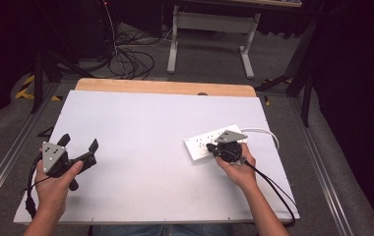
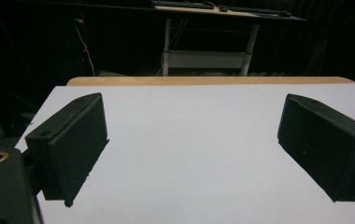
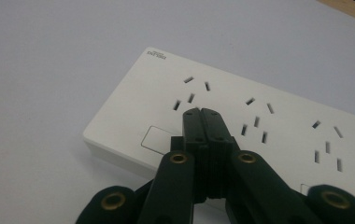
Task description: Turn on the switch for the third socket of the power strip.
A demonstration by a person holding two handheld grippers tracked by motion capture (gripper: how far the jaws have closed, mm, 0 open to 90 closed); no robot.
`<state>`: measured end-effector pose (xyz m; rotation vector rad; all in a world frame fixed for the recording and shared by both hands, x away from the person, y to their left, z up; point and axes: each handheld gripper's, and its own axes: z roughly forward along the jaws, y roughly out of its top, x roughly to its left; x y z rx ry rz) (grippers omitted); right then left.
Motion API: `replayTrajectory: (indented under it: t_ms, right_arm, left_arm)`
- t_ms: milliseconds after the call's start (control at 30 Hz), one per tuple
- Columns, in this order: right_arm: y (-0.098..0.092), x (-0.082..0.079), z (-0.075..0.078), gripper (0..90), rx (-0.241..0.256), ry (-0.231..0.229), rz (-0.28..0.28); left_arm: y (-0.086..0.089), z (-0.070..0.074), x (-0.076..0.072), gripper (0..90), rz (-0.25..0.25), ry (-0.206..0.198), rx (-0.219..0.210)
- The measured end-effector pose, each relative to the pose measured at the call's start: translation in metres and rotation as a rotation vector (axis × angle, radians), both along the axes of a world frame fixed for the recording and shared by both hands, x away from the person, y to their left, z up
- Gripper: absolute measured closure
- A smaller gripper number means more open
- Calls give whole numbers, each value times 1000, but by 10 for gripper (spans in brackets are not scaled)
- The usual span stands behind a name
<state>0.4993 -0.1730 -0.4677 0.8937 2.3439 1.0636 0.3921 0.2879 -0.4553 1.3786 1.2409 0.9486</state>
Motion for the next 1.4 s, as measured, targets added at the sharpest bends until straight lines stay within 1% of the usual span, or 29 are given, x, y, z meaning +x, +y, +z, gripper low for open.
replayTrajectory:
  t_ms: [100, 133, 167, 200, 300, 367, 433, 467, 500, 567, 633, 700, 800, 833, 900, 1133, 1167, 1200, 1233, 1400]
  right_arm:
    - [0, 0, 0, 900, 1, 0, -1]
    - [0, 0, 0, 900, -4, -2, -2]
    - [0, 1, -2, 900, -26, 3, -9]
    - [-1, 1, -3, 900, -13, 1, -10]
    - [-1, 1, -2, 900, -16, 2, -12]
    - [-1, 1, -1, 900, -17, -18, -14]
    - [-1, 0, 1, 900, 11, -20, -9]
    - [-1, 0, 1, 900, 12, -17, -7]
    - [-1, 0, 1, 900, 10, -12, -3]
    - [0, 0, -2, 900, -21, -3, -10]
    - [-1, 1, -2, 900, -15, 2, -9]
    - [-1, 0, -2, 900, -18, -2, -8]
    - [0, -1, 1, 900, 16, -13, 4]
    - [0, -2, 2, 900, 19, -10, 6]
    - [0, -1, 0, 900, 3, 5, 7]
    - [-1, -1, -1, 900, 22, 19, 1]
    - [0, -1, -2, 900, 12, 29, -1]
    - [0, -1, -5, 900, 27, 9, -2]
    - [0, -2, -6, 900, 32, 4, -6]
    - [-1, -1, -6, 900, 36, 6, -4]
  left_arm:
    - [0, 0, 0, 88, -2, 3, -1]
    - [0, 0, 0, 88, 1, 2, -1]
    - [0, 0, 0, 88, 1, 2, -2]
    - [1, 0, 0, 88, 1, 2, -2]
    - [1, 0, -1, 88, 1, 2, -2]
    - [1, 0, 0, 88, 1, 2, -2]
    - [1, 0, 0, 88, 1, 2, -2]
    - [1, 0, 0, 88, 1, 2, -3]
    - [1, 0, 0, 88, 1, 2, -3]
    - [1, 0, 0, 88, 1, 2, -3]
    - [0, 0, 0, 88, 0, 2, -2]
    - [0, 0, 0, 88, 0, 2, -2]
    - [1, 0, 0, 88, 1, 2, -3]
    - [1, 0, 0, 88, 0, 2, -3]
    - [1, 0, 0, 88, 0, 2, -3]
    - [0, 0, 0, 88, -5, 3, 0]
    - [0, 0, 0, 88, -5, 3, 1]
    - [0, 0, -1, 88, -4, 3, 0]
    - [0, 0, -1, 88, -1, 1, 0]
    - [1, 0, -1, 88, 1, -2, -5]
